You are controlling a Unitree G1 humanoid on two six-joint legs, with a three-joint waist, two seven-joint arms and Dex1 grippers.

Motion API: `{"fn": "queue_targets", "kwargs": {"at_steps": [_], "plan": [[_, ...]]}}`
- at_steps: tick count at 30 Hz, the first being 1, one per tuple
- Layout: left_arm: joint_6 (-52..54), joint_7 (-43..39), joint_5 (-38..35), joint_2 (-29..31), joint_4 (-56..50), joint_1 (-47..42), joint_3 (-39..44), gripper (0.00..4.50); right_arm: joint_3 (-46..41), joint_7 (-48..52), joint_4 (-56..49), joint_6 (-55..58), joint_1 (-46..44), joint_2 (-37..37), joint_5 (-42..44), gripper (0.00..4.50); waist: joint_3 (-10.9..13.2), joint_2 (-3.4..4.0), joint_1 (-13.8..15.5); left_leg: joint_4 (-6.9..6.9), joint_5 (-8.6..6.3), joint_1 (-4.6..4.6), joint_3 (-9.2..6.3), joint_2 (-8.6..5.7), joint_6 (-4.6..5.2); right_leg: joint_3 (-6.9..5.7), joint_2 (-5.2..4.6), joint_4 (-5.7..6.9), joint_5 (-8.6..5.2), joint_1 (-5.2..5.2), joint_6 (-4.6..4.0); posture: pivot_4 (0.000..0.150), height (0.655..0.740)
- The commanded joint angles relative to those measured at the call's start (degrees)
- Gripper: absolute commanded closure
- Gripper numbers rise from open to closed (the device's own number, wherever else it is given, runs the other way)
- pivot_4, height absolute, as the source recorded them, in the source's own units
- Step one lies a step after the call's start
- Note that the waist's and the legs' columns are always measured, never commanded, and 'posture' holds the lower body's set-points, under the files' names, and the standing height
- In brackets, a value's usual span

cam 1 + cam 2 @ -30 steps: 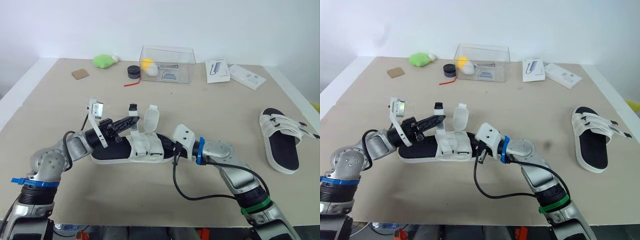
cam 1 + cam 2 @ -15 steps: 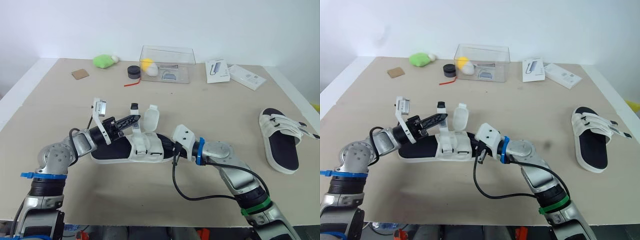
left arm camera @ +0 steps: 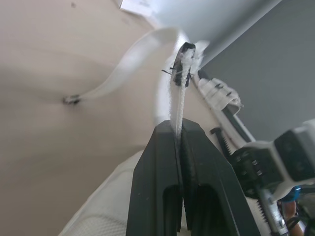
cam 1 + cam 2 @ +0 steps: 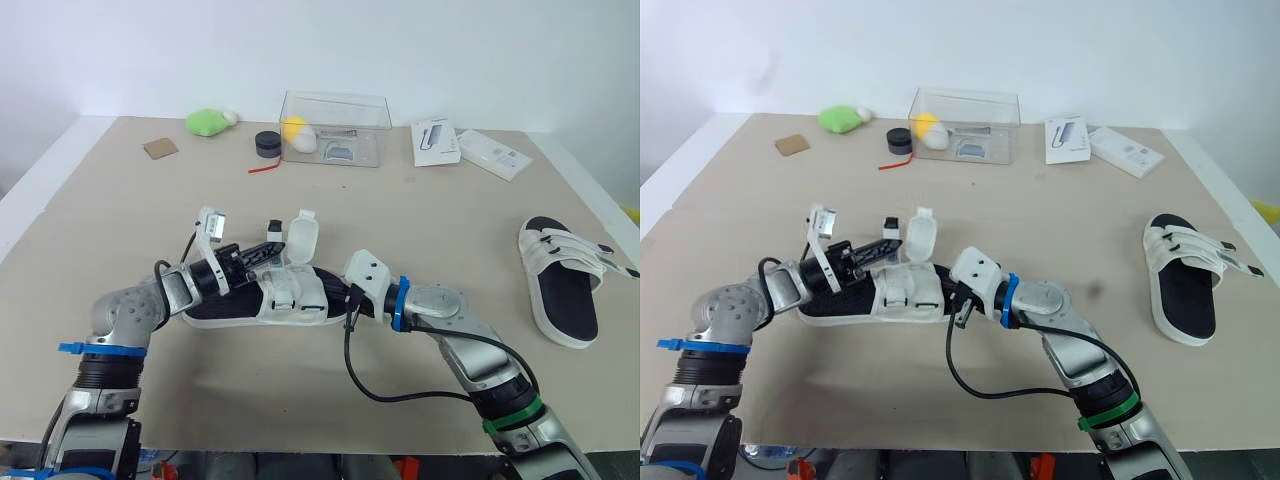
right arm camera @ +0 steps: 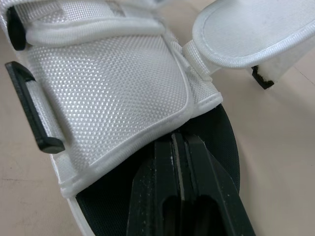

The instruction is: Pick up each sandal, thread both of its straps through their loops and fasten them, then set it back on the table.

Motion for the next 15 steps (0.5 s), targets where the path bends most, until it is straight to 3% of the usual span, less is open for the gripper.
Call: {"fn": "queue_targets", "kwargs": {"at_steps": [1,9,11,15], "plan": [[-2.86,-3.38,5.47,0.24,2.27,0.72,-0.66,4.43,1.07,-0.21,0.92,1.86,1.39,-0.56,-1.10,4.50,-0.01,0.00,0.00,0.00,0.00,0.00,0.00,0.00,0.00,0.00,0.00,0.00,0.00,0.00,0.00,0.150,0.7400],[-6.81,-7.59,13.28,0.36,4.49,2.03,-1.86,4.43,1.08,-0.26,1.10,1.81,1.19,-0.48,-1.07,4.50,-0.02,0.00,0.00,0.00,0.00,0.01,0.00,0.00,0.00,0.00,0.00,0.00,0.00,0.00,0.00,0.150,0.7400],[-7.31,-8.26,14.79,0.53,4.67,1.99,-2.42,3.88,1.05,-0.26,1.15,1.72,1.14,-0.47,-1.04,4.50,-0.03,0.00,-0.01,0.00,0.00,0.01,0.00,0.00,0.00,0.00,0.00,0.00,0.00,0.00,0.00,0.150,0.7400],[-9.02,-9.15,17.74,0.70,5.28,1.87,-2.35,2.31,0.96,-0.33,1.30,1.63,0.96,-0.37,-0.99,4.50,-0.12,0.00,-0.01,0.00,0.00,0.02,0.00,0.00,-0.01,0.00,-0.01,0.00,0.00,0.01,0.00,0.150,0.7400]]}}
